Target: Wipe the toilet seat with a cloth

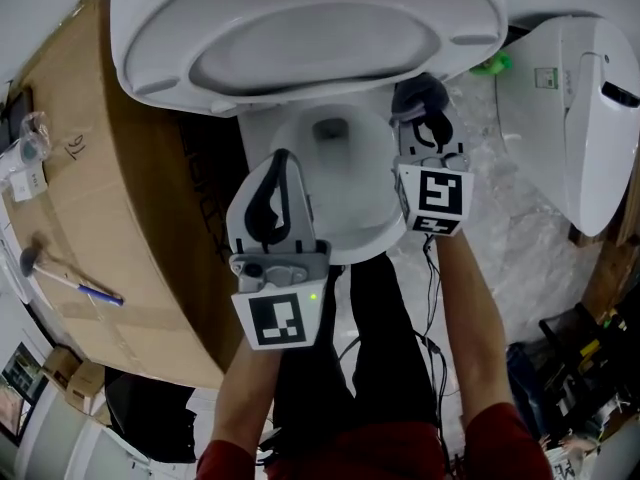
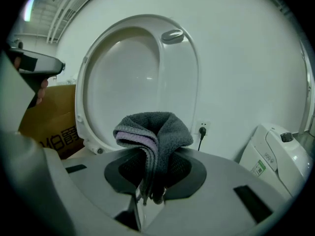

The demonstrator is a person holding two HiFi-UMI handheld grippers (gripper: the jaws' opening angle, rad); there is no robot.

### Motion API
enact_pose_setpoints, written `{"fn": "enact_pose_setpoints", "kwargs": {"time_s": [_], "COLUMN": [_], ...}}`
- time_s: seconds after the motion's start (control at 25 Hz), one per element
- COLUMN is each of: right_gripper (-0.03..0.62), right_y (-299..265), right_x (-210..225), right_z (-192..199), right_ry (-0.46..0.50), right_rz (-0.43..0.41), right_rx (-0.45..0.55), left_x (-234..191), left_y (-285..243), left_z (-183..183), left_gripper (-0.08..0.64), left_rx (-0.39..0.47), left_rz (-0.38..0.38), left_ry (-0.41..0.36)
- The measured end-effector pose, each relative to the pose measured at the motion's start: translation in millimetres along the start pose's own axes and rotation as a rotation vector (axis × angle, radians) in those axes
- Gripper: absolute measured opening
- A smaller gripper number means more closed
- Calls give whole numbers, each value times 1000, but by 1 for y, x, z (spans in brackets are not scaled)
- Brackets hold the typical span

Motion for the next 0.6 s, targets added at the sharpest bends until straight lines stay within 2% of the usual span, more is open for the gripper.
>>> {"fn": "enact_pose_setpoints", "kwargs": {"time_s": [0.16,0.28,0.6], "right_gripper": [75,75,75], "right_y": [-17,-31,-42], "right_x": [-12,-5,-5], "right_z": [23,42,51], "right_ry": [43,34,26], "right_rz": [-26,-5,-27], "right_rx": [-79,-130,-147], "left_x": [-4,-4,-8], "left_y": [1,1,2], "left_z": [15,23,37], "left_gripper": [12,12,12], "left_rx": [-32,-43,-71], "left_rz": [-8,-5,-10], "left_ry": [7,4,12]}}
Point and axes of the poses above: the fingertips, and each gripper's own axes: y backward along the fingers, x to its right, z out of its underside, the point moved 7 cm from there along y, backward along the fingers, and after that the axes turned 2 degrees about -x, right-handed, at the moved point
